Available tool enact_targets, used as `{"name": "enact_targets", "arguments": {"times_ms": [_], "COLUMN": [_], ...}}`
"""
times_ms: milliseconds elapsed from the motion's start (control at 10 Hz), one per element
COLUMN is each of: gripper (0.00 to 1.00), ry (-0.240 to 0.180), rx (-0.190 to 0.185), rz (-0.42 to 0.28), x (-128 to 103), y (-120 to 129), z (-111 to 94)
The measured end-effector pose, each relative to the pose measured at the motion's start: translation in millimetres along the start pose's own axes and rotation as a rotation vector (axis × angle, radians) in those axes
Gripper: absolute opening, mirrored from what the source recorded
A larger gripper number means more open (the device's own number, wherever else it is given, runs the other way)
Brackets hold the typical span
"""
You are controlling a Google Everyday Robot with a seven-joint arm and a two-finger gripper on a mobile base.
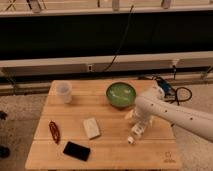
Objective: Place the bottle in the ceramic bowl
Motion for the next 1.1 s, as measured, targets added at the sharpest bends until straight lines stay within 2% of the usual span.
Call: {"name": "enact_targets", "arguments": {"times_ms": [1100], "gripper": [0.8], "ry": [0.005], "rx": [0.02], "rz": [0.001], "x": [4.4], "y": [4.1], "z": [0.1]}}
